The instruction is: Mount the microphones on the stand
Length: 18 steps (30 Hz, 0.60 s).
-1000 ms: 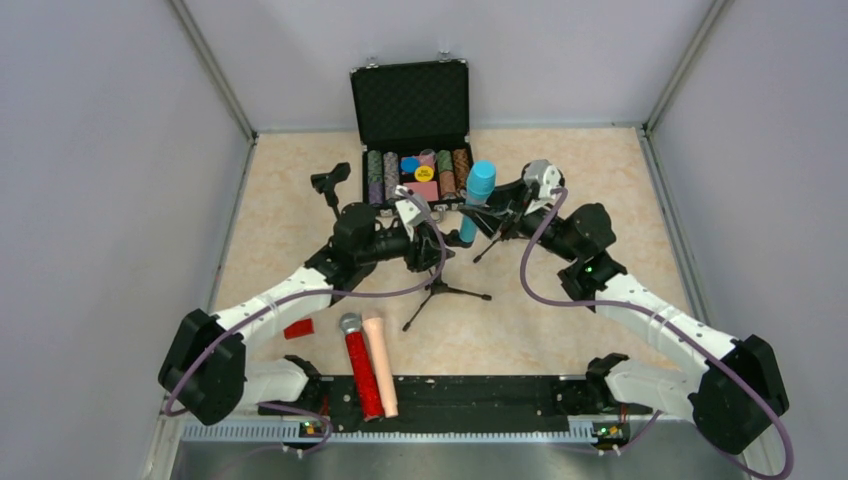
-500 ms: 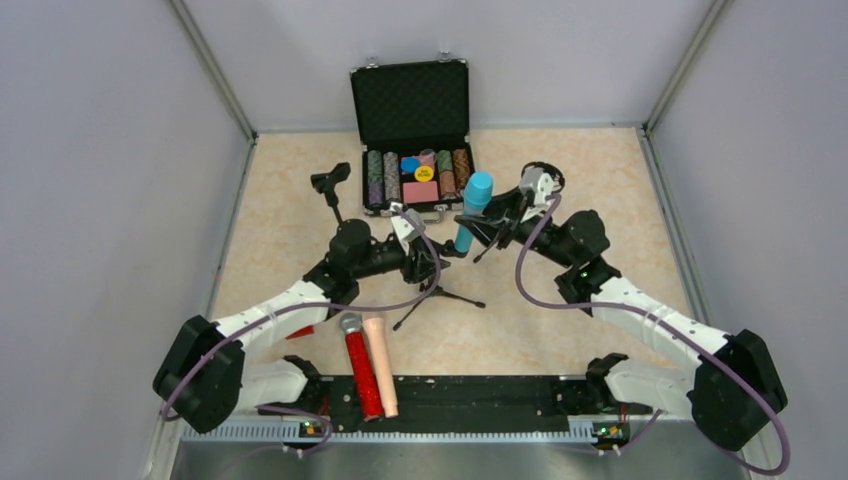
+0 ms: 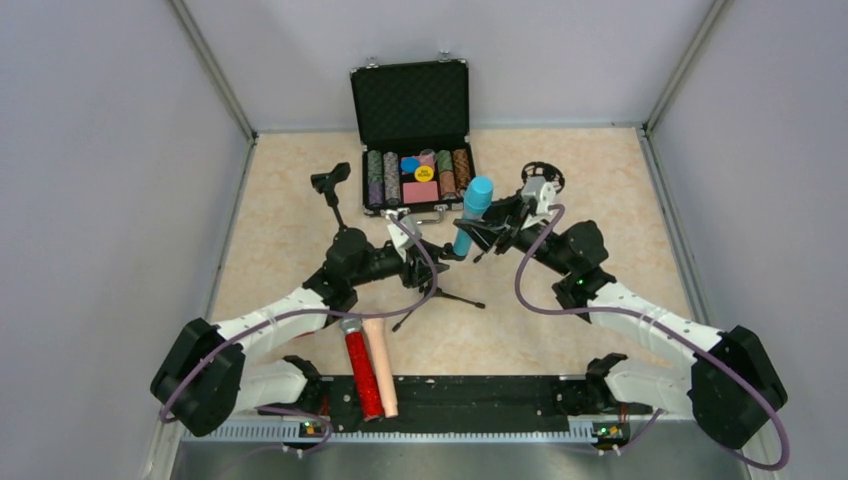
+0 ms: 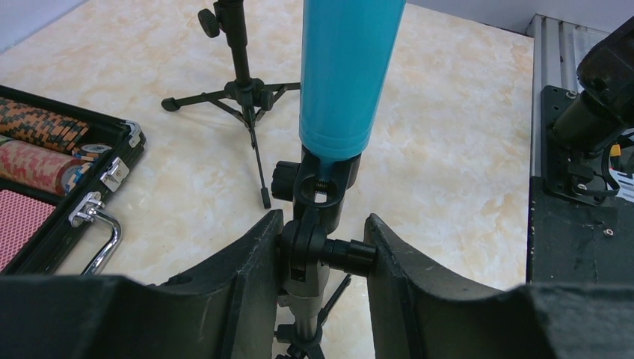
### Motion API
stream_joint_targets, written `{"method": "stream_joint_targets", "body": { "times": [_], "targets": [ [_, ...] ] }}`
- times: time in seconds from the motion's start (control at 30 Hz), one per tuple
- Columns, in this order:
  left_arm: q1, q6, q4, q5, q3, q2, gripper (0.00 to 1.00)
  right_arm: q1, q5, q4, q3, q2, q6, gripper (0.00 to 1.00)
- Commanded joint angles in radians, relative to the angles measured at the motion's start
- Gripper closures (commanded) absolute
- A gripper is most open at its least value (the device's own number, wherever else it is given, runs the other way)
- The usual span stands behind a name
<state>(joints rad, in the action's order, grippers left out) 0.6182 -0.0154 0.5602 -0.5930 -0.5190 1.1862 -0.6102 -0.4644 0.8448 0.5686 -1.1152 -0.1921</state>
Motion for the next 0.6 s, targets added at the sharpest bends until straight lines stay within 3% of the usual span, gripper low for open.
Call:
{"method": "stream_joint_targets", "body": {
  "times": [0.0,0.57],
  "targets": [
    [0.003,-0.053,0.094,0.009,0.012,-0.032,1.0,-0.027,0.019,-0.181,-0.067,-0.056,0.075,1.0],
    [0.004,-0.054,0.098,0.025,0.048,-0.039,1.0,-0.101,0.132,-0.18,-0.14,-0.15,0.119,1.0]
  ]
}}
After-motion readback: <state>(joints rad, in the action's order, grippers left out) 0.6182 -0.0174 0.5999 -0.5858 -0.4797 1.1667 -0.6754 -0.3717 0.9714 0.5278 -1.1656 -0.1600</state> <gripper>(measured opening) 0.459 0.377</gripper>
